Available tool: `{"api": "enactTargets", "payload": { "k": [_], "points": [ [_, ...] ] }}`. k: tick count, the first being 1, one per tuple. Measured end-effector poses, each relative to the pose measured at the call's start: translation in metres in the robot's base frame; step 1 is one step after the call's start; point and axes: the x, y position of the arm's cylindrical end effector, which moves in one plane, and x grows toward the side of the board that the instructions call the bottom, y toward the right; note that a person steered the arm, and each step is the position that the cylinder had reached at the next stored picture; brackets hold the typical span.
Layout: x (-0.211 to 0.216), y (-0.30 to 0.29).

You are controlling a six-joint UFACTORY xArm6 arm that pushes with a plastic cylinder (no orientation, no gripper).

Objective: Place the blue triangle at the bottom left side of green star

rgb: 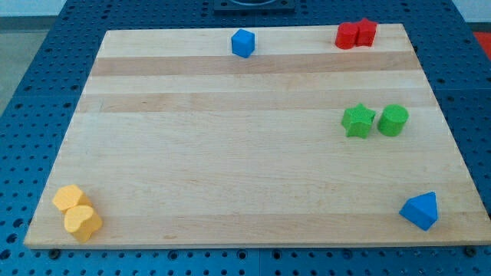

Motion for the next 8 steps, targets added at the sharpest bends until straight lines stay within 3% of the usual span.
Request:
{"api": "enactTargets", "payload": {
  "k": [1, 3, 8],
  "points": [
    [0.026, -0.006],
    [0.026, -0.096],
    [-0.022, -0.195]
  ]
}}
